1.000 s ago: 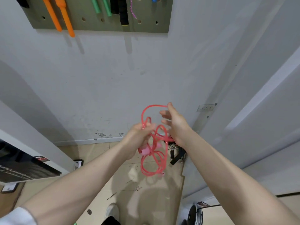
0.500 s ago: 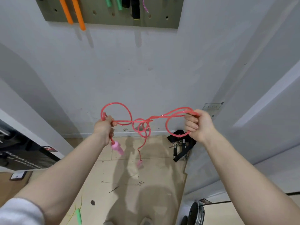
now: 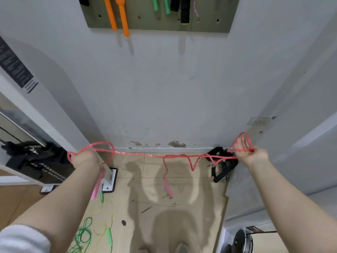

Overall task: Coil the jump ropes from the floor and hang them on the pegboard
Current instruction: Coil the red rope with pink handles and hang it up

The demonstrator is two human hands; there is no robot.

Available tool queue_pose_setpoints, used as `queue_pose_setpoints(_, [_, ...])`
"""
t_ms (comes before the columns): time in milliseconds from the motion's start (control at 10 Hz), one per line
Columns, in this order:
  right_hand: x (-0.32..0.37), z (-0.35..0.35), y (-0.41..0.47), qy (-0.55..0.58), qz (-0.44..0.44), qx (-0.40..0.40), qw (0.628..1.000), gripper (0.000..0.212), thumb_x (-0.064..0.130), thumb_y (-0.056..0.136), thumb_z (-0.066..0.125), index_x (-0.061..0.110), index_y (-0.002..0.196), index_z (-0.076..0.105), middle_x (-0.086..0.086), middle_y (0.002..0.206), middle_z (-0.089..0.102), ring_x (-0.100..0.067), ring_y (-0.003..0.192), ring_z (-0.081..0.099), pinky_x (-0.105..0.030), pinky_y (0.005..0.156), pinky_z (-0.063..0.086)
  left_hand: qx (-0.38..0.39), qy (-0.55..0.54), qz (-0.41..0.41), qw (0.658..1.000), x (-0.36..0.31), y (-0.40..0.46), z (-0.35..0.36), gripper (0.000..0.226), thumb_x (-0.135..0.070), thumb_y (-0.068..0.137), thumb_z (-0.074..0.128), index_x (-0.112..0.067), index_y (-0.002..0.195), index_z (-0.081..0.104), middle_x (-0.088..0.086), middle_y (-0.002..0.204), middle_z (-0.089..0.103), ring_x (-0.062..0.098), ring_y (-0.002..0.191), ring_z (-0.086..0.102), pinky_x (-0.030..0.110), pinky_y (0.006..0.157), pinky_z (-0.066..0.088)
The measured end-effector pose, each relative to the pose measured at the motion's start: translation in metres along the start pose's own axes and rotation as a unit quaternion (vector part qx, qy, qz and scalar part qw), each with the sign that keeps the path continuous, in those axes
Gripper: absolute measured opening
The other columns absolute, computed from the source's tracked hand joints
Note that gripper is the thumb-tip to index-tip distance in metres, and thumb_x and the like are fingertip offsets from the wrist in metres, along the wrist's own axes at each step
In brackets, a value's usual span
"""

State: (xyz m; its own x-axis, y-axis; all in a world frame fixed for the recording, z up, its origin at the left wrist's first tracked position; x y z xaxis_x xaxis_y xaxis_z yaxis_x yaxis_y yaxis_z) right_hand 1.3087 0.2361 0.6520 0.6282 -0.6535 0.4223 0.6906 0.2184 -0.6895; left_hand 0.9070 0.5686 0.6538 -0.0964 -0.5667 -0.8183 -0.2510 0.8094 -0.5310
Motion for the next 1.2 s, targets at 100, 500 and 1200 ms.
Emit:
queue_pose_setpoints(100, [-0.010, -0.002, -0.011, -0.111, -0.011, -0.016, 0.994, 0.047, 0.030, 0.102, 0.012, 0.005, 0.130, 0.041, -0.017, 0.096, 0.071, -0.020, 0.087, 0.070, -0.029, 0.079, 0.054, -0.010, -0.061, 0.034, 0.998, -0.021, 0.008, -0.008, 0.031, -0.011, 0.095, 0.038, -0.026, 0.068, 0.032, -0.004, 0.077, 0.043, 0.015, 0.070, 0.048, 0.023, 0.061, 0.045])
queue_pose_setpoints(500, [-0.131, 0.058, -0.062, -0.810, -0.152, 0.147, 0.547, 0.056, 0.041, 0.096, 0.039, 0.007, 0.140, 0.032, -0.013, 0.126, 0.052, -0.027, 0.117, 0.049, -0.032, 0.093, 0.039, 0.526, 0.350, 0.162, 0.758, -0.023, -0.123, 0.076, 0.011, -0.004, 0.087, 0.060, -0.014, 0.084, 0.063, -0.008, 0.046, 0.045, 0.006, 0.035, 0.026, 0.015, 0.037, 0.019])
queue_pose_setpoints(1200, [-0.186, 0.091, -0.132, -0.599, -0.185, 0.311, 0.714, 0.029, 0.021, 0.088, 0.061, 0.013, 0.065, 0.046, 0.002, 0.060, 0.053, -0.012, 0.061, 0.056, -0.024, 0.067, 0.042, 0.666, 0.303, 0.039, 0.681, -0.055, -0.122, 0.023, 0.033, -0.037, 0.073, 0.067, -0.020, 0.049, 0.052, -0.010, 0.038, 0.024, 0.005, 0.029, 0.017, 0.017, 0.045, 0.012])
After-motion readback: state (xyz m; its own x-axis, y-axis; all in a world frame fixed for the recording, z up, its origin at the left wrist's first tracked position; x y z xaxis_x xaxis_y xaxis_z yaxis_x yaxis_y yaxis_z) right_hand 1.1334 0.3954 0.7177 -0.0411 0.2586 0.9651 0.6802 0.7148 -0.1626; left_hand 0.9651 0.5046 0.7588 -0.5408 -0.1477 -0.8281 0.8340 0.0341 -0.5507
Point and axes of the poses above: each hand's wrist, its own y-axis towards the middle knuckle, its own z-axis out of the palm, x = y × z, the point moved 7 cm from there along y, towards the middle knuckle
